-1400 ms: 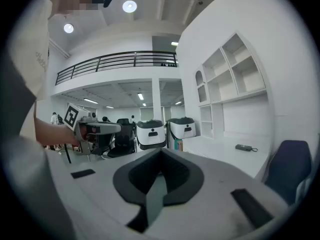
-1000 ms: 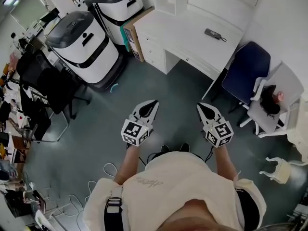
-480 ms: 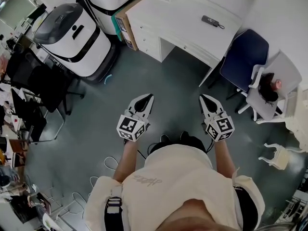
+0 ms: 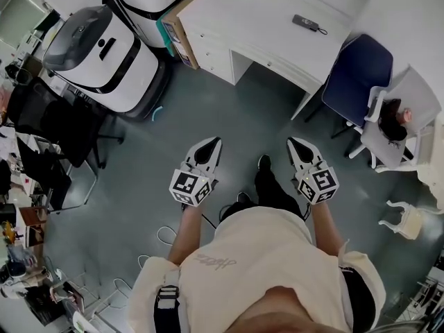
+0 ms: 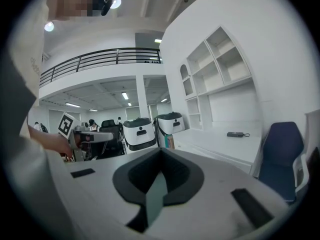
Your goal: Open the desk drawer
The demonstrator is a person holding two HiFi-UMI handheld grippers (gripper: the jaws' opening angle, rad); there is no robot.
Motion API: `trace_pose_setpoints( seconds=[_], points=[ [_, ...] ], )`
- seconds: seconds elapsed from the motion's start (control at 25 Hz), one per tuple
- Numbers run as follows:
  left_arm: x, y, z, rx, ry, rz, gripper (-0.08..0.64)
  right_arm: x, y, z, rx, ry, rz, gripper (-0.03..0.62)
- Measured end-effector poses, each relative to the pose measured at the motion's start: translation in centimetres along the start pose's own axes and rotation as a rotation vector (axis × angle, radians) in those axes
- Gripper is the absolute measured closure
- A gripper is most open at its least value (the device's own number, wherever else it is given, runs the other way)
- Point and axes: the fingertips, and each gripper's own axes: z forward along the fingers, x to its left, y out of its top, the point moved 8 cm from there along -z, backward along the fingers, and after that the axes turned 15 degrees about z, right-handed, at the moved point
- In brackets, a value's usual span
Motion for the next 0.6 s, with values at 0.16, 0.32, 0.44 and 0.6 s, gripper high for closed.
trace_pose_setpoints(
  seconds=[0.16,0.32,0.44,0.6],
  points=[
    [1.7,0.4,2.7,0.025,0.020,0.012,0.558,-2.4,1.4,2.9,-0.002,0.013,-0.030,0.597],
    [3.5,2.6,6.8,0.035,0.010,0.089,0.558,-5.9,3.7,6.4,-0.015,0.024,-0.031,0.597],
    [4.5,3.8,9.9,0.052,0.001,0.140,0.558,-8.2,5.4,9.0,-0.029,0.041,-0.035,0.597],
    [5.4,5.1,14.4,0.054,-0.008,0.144,0.558,-11.2,7.8,11.5,-0.019,0.056,-0.082,0.597]
  ],
)
